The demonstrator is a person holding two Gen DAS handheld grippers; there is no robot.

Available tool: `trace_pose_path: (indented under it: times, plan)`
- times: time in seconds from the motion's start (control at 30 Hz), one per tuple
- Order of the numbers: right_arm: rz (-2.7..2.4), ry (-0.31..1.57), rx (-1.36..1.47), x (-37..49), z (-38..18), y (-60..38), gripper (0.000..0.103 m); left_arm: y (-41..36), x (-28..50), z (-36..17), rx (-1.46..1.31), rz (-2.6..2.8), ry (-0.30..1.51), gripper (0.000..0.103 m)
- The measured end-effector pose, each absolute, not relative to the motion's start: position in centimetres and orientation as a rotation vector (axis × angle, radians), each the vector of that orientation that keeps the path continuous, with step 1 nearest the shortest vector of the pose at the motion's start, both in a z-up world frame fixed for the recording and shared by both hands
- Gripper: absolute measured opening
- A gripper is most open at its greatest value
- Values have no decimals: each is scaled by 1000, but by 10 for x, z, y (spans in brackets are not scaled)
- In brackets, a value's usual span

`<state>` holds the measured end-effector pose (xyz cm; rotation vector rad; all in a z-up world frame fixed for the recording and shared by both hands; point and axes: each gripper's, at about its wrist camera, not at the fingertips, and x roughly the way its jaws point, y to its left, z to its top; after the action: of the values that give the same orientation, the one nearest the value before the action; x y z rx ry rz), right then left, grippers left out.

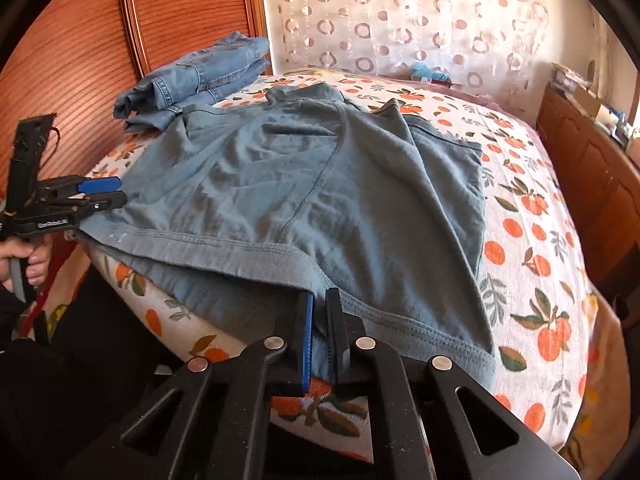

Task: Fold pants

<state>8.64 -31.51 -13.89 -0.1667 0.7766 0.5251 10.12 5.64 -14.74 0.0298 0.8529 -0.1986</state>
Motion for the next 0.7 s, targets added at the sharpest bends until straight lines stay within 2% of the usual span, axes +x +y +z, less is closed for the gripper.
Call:
trace_pose_path:
  times: [0.3, 0.5, 0.7]
  plan:
    - [578, 819, -120, 64, -144, -333, 1, 70, 93, -147, 20, -167, 863, 51]
    - [556, 771, -49, 61, -138, -345, 1, 76, 81, -143, -31, -159, 879, 51]
    - [490, 732, -55, 59, -132, -353, 5, 65, 63, -137, -54, -205, 877, 51]
